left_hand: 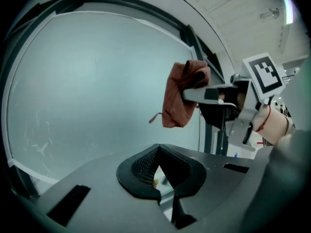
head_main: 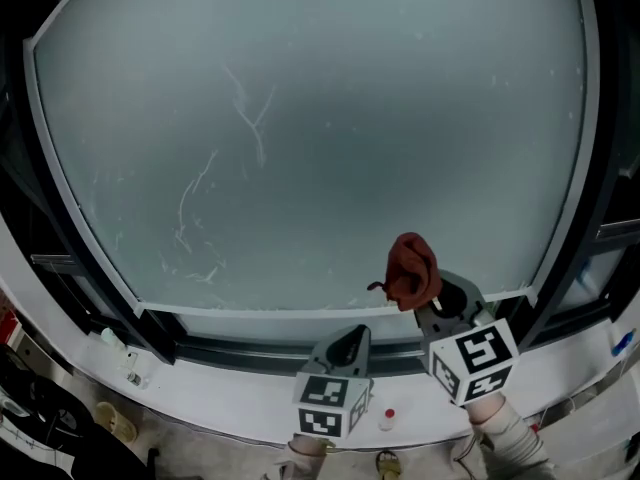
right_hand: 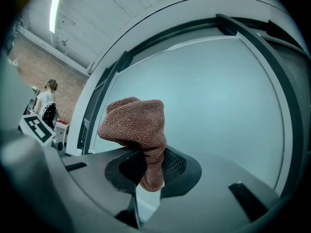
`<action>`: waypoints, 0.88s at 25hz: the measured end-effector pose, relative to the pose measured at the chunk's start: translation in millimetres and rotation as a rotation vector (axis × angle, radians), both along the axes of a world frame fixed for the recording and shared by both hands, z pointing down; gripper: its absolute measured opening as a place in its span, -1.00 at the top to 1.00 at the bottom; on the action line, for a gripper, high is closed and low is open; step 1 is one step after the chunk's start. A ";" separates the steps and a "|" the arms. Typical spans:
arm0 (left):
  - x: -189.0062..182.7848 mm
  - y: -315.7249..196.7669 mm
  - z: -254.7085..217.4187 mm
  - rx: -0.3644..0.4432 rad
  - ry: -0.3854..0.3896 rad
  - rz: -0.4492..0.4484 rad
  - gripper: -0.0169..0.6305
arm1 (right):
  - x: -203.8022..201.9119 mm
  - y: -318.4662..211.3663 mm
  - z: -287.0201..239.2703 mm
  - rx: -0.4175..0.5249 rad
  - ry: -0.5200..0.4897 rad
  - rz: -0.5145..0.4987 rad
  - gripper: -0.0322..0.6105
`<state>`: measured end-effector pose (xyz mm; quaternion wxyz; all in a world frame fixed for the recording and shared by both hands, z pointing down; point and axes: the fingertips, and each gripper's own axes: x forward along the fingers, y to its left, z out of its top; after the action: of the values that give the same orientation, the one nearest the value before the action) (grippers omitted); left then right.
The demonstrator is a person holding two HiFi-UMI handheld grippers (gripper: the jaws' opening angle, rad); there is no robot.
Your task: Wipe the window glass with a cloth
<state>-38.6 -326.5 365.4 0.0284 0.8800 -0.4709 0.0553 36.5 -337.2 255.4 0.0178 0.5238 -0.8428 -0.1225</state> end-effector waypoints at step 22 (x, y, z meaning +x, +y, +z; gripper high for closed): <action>-15.8 -96.6 -27.8 0.025 0.023 -0.139 0.93 | -51.4 -197.2 -159.8 0.107 0.118 -0.048 0.75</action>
<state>-54.4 -423.1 337.6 0.0264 0.8459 -0.5314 0.0372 -14.9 -534.4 95.6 0.0367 0.4957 -0.8448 -0.1983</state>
